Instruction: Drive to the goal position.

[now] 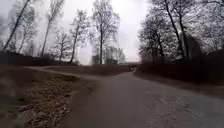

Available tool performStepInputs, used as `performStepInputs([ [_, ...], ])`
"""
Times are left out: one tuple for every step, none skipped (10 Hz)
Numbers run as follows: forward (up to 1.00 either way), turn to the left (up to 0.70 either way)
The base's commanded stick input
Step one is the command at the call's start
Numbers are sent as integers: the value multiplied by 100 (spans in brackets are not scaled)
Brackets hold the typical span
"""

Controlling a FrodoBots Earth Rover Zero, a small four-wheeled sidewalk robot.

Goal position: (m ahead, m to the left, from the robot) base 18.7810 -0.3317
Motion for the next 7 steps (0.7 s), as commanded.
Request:
performStepInputs([
  [70,0],
  [70,0],
  [70,0],
  [70,0],
  [70,0],
  [70,0],
  [70,0],
])
